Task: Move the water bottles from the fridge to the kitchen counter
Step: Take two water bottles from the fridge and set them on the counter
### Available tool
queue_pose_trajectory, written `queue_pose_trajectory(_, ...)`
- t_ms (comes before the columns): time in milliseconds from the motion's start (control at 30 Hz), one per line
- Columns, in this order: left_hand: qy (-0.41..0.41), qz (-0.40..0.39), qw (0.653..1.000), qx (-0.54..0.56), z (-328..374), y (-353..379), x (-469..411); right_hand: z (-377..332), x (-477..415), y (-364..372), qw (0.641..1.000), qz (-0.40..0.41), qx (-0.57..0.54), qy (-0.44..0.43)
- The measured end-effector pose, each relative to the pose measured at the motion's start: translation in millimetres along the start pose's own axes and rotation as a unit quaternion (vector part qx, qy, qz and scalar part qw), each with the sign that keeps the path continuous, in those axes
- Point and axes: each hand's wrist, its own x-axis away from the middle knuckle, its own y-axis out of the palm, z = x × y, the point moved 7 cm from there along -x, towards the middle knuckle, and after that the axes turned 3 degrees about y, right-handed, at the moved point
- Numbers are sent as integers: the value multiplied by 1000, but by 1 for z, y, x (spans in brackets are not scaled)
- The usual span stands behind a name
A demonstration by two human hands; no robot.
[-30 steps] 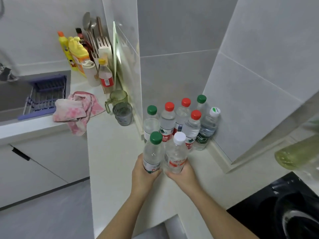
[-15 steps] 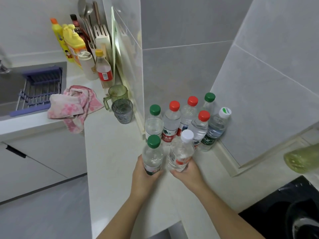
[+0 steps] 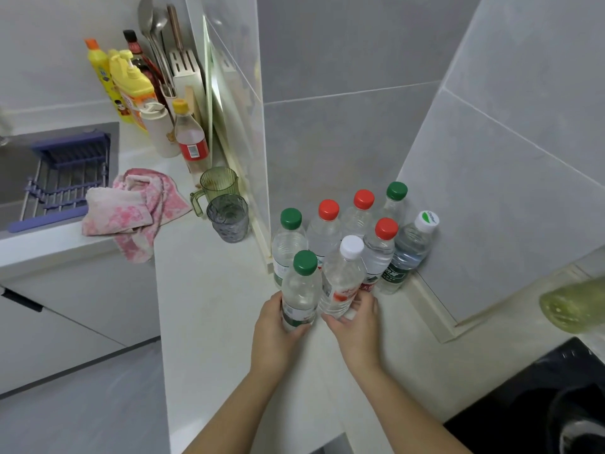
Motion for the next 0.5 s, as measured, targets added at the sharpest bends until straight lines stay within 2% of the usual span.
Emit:
queue_pose_trajectory(167,-8,30,999,-22,4,9,-12,-7,-8,-5,995,31,85,-41)
queue_pose_trajectory(400,-26,44,998,-33,2,13,-15,-1,-14,3,999,28,19,12)
queue_pose_trajectory(500,-2,39,999,-21,3,14,-12,3,-14,2,1000,9,23,11)
